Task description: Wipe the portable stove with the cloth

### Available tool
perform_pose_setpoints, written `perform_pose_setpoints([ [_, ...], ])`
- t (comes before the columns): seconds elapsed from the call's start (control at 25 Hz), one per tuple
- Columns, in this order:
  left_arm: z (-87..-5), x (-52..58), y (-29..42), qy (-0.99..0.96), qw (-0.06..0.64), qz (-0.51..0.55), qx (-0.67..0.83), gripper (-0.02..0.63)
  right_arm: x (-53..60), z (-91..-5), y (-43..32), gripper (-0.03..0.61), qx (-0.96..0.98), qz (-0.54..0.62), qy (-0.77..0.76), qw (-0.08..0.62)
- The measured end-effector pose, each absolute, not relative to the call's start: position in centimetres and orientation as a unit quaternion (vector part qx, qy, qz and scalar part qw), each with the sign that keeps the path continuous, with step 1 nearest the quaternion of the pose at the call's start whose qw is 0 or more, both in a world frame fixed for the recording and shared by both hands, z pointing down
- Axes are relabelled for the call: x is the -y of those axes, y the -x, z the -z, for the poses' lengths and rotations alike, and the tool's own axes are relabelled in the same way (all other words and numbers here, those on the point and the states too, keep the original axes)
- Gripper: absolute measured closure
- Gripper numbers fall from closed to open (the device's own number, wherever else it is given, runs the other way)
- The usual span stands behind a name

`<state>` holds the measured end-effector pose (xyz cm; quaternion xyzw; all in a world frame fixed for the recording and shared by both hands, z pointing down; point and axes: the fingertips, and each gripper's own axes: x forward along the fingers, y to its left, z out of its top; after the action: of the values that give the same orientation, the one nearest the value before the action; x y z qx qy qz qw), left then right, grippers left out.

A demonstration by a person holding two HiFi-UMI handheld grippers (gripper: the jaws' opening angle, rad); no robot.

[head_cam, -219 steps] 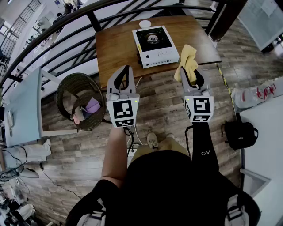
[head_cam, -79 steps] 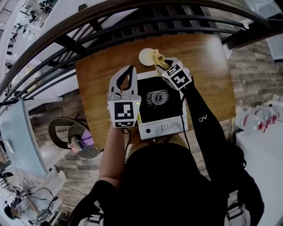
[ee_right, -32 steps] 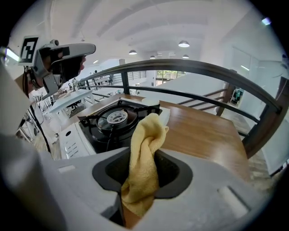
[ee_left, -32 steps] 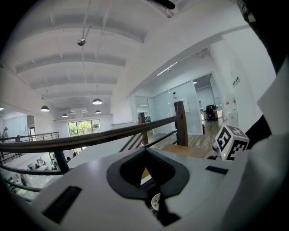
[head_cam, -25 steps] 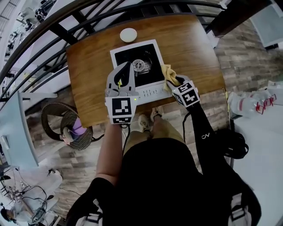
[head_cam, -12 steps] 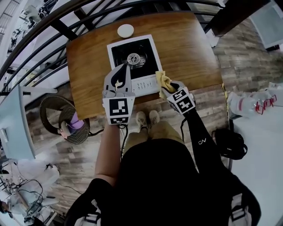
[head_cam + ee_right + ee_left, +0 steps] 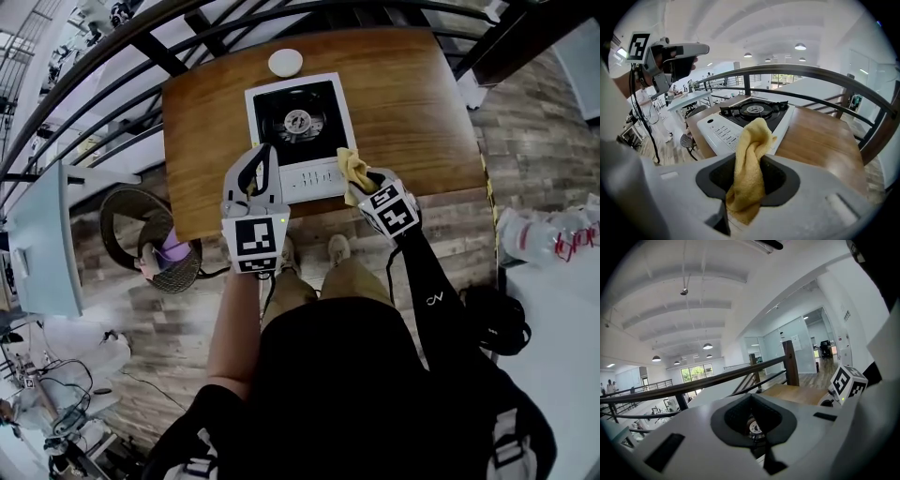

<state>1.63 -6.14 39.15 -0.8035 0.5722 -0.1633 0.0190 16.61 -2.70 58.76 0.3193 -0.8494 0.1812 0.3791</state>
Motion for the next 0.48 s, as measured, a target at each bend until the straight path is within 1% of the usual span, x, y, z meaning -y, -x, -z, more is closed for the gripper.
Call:
perform_pose_setpoints([
  [0.28, -39.4, 6.8, 1.6, 0.809, 0.023, 0.152, -0.567, 0.607, 2.6, -58.4, -11.6, 0.451, 0.85, -0.173, -0.303, 0.394],
  [0.48, -41.0, 6.9, 4.9, 0.82, 0.006, 0.154, -0.55, 0.607, 2.2, -58.1, -6.8, 0.451, 0.849, -0.179, -0.305, 0.392],
])
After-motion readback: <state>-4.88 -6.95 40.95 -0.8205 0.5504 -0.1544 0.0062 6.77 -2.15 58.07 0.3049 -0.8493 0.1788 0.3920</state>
